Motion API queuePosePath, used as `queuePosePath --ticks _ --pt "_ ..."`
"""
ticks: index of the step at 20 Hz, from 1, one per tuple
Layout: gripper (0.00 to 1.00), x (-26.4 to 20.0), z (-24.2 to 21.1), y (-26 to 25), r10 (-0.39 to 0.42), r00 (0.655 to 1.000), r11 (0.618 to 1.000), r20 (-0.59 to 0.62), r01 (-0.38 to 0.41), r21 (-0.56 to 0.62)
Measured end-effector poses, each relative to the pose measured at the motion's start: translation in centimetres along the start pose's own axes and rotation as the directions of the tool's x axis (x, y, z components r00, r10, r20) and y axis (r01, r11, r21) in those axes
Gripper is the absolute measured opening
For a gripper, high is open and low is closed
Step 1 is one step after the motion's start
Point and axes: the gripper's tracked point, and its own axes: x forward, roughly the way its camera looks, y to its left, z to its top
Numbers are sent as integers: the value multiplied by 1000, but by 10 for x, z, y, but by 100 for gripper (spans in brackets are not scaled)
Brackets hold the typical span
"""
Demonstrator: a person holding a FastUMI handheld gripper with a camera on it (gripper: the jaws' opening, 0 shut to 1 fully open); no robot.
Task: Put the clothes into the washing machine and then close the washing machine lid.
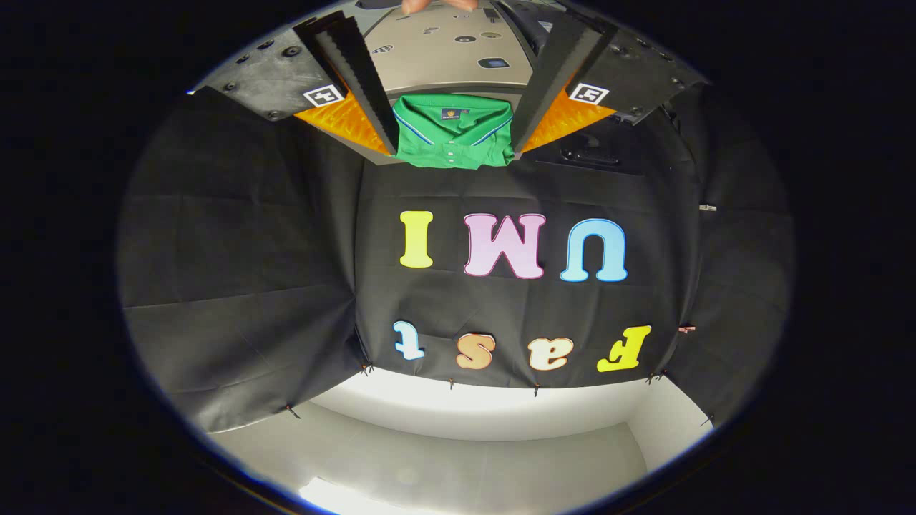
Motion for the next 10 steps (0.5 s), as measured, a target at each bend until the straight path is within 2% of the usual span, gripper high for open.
queuePosePath --ticks 10 --pt "98 9 -2 6 5 1000 1000 -13 -6 -22"
